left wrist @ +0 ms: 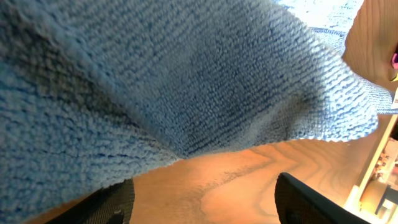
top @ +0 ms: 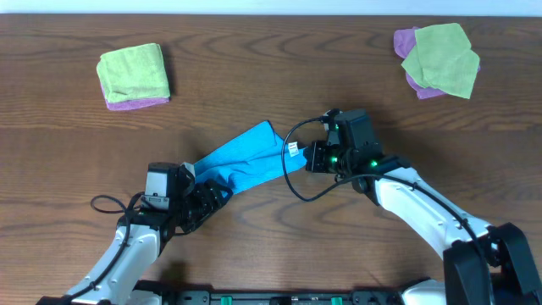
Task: Fold the cloth
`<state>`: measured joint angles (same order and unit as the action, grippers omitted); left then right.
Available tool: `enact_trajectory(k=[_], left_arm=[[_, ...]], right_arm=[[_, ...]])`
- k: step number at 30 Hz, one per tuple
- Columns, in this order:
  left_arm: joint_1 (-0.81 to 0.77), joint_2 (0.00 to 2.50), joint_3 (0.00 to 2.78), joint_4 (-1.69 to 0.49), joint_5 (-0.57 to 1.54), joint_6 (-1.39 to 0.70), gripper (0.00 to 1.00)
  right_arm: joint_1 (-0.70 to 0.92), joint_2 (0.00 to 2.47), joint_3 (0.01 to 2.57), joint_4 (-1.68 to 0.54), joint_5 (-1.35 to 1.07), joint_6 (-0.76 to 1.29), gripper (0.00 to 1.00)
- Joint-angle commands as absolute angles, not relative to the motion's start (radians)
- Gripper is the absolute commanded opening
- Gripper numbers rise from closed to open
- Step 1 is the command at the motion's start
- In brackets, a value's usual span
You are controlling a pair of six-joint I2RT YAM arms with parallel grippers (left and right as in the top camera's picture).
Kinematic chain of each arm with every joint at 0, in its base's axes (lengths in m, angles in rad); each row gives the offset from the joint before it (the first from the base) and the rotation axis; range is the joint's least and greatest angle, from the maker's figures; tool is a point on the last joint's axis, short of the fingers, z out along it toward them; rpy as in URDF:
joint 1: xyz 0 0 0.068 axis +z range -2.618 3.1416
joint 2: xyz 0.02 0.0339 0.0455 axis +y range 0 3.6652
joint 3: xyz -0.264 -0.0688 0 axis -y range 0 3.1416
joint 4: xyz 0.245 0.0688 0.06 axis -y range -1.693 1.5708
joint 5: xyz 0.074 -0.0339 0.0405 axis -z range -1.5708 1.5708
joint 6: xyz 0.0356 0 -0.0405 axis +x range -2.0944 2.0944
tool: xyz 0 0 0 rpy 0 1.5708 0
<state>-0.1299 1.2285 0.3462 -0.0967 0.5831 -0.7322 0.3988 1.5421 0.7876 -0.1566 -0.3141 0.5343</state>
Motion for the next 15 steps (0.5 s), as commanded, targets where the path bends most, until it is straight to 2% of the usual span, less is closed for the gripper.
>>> enact_trajectory(k=[1,6,15], left_arm=[[-0.127,1.226,0.358,-0.088,0.528,-0.714,0.74],[-0.123,1.219,0.358,-0.028,0.619,-0.775,0.71],[-0.116,1.093,0.358,-0.056,0.647,-0.809,0.69]], right_arm=[[0.413,1.535,0.784,-0.159,-0.326,0.538,0.01],[0.413,1.535,0.784,-0.166,-0.326,0.531,0.01],[0.413,1.535,0.784,-0.177,-0.326,0.525,0.01]])
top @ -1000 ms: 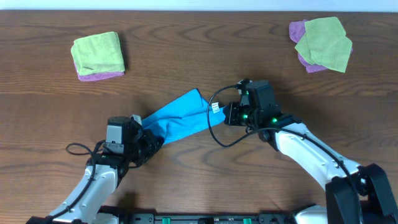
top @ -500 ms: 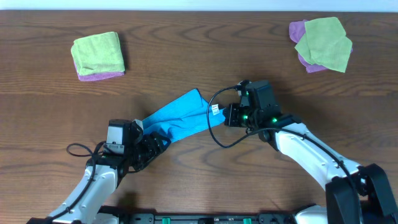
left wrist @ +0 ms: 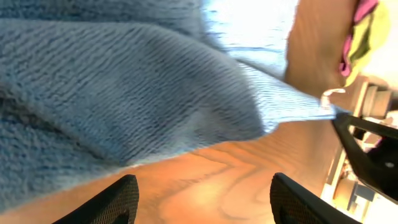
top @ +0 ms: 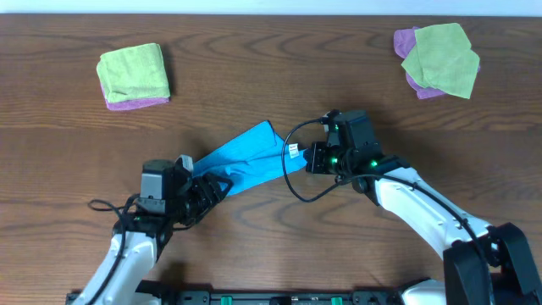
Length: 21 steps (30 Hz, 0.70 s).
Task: Fold the cloth
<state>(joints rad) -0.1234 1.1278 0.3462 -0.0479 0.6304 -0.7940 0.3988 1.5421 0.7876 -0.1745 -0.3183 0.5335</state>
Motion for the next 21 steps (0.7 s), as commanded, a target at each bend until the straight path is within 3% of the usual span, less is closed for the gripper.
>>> enact_trajectory(k=[1,8,21], left_arm=[[-0.116,1.073,0.358,-0.071,0.633,-0.809,0.69],[-0.116,1.053,0.358,-0.224,0.501,-0.767,0.69],[-0.117,1.057,0.358,-0.159,0.433,-0.772,0.69]], right_arm=[[0.413,1.535,0.784,-0.177,-0.327,0.525,0.01],[0.413,1.535,0.784,-0.176,-0.333,0.525,0.01],[0.413,1.535,0.784,-0.176,-0.333,0.522,0.01]])
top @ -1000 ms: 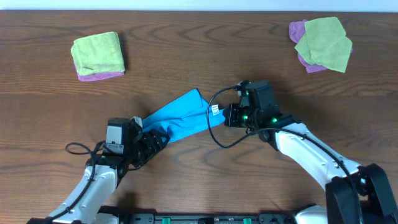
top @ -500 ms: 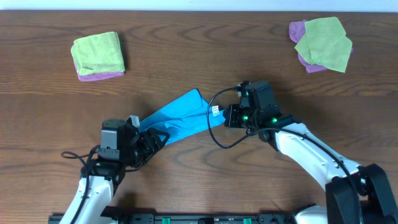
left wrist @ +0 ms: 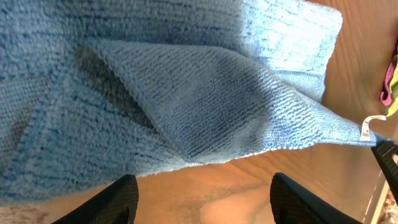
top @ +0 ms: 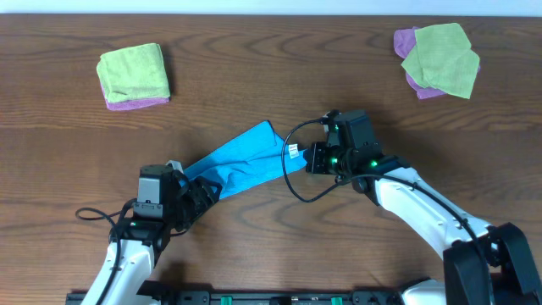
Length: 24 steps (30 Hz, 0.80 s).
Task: Fold the cloth
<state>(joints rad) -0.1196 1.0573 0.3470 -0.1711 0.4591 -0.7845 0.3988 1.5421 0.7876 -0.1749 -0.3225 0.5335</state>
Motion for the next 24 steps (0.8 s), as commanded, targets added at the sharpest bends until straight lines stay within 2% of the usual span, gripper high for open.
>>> enact_trajectory(k=[1,15,24], left_arm=[[-0.117,1.062,0.358,-0.151,0.433,-0.782,0.69],[-0.118,1.206,0.358,0.053,0.432,-0.828,0.66],[-0.118,1.234,0.358,0.065,0.418,-0.839,0.66]], right_arm=[[0.413,1.535,0.784,-0.176,-0.333,0.522,0.01],[0.413,1.535,0.784,-0.176,-0.333,0.522,0.01],[0.413,1.535,0.784,-0.176,-0.333,0.522,0.01]])
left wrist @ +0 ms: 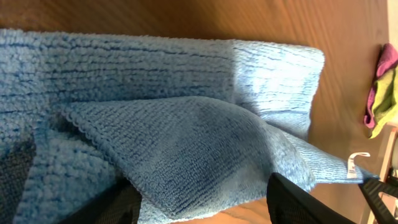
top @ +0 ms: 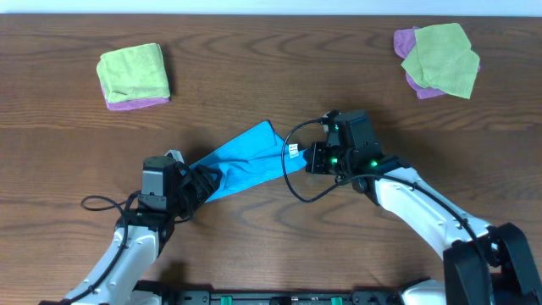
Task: Fold the cloth
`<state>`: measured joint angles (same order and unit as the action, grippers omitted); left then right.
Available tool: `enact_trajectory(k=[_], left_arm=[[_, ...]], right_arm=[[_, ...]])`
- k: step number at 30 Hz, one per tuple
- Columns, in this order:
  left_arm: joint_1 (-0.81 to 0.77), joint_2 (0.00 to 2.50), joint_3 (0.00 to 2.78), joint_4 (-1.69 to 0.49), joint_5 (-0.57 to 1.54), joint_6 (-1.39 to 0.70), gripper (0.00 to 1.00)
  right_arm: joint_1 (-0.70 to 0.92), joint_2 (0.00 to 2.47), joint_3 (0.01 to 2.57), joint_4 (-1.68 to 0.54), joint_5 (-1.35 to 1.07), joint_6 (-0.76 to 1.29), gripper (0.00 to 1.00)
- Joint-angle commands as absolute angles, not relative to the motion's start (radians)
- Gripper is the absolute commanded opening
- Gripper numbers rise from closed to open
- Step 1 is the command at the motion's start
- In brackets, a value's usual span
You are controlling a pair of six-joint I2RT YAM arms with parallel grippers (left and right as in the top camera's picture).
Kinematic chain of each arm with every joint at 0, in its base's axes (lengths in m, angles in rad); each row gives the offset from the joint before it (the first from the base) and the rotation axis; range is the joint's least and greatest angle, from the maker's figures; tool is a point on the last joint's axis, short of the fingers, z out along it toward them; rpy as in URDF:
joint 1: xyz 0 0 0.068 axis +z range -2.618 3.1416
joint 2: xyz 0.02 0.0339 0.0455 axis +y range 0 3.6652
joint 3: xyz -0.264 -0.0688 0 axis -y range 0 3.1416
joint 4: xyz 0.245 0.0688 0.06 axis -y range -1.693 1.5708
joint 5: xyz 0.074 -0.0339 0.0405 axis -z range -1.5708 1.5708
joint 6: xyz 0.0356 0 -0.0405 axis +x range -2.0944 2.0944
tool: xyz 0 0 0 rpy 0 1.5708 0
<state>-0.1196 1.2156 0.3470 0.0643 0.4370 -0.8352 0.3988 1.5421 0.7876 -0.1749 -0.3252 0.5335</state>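
The blue cloth (top: 246, 161) lies rumpled in a slanted band on the wooden table (top: 279, 76). Its right corner, with a white tag (top: 293, 151), reaches into my right gripper (top: 309, 158), which appears shut on it. My left gripper (top: 203, 180) is at the cloth's lower-left end. In the left wrist view the cloth (left wrist: 186, 118) fills the frame, a raised fold bulging between the widely spread fingers (left wrist: 305, 202) of the open left gripper (left wrist: 205, 208). The tag (left wrist: 354, 163) shows at the far right.
A folded green cloth on a purple one (top: 133, 74) lies at the back left. Another green and purple pile (top: 439, 59) lies at the back right. A black cable (top: 295, 182) loops beside the right gripper.
My left gripper has moved up and right, onto the cloth's lower-left end, and the fold now sits between its open fingers. The right gripper and the cloth's right corner have not moved.
My left gripper was open under the cloth's lower fold, with the right gripper holding the tagged corner throughout. It then stood a little further left, then back off the cloth's end. Now it is at the lower-left end, fingers still spread.
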Motion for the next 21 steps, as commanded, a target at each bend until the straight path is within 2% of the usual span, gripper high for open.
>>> enact_trajectory(k=[1,5,9,13,20,21], left_arm=[[-0.118,1.243,0.358,0.065,0.418,-0.839,0.65],[-0.119,1.289,0.358,0.077,0.416,-0.840,0.63],[-0.125,1.325,0.358,0.127,0.423,-0.846,0.54],[-0.125,1.327,0.358,0.186,0.440,-0.846,0.41],[-0.125,1.327,0.358,0.203,0.438,-0.846,0.06],[-0.125,1.327,0.358,0.205,0.438,-0.846,0.06]], right_arm=[[0.413,1.535,0.784,-0.176,-0.333,0.522,0.01],[0.413,1.535,0.784,-0.176,-0.333,0.522,0.01],[0.413,1.535,0.784,-0.176,-0.334,0.522,0.02],[0.413,1.535,0.784,-0.177,-0.334,0.522,0.01],[0.413,1.535,0.784,-0.177,-0.334,0.522,0.01],[0.413,1.535,0.784,-0.177,-0.335,0.522,0.01]])
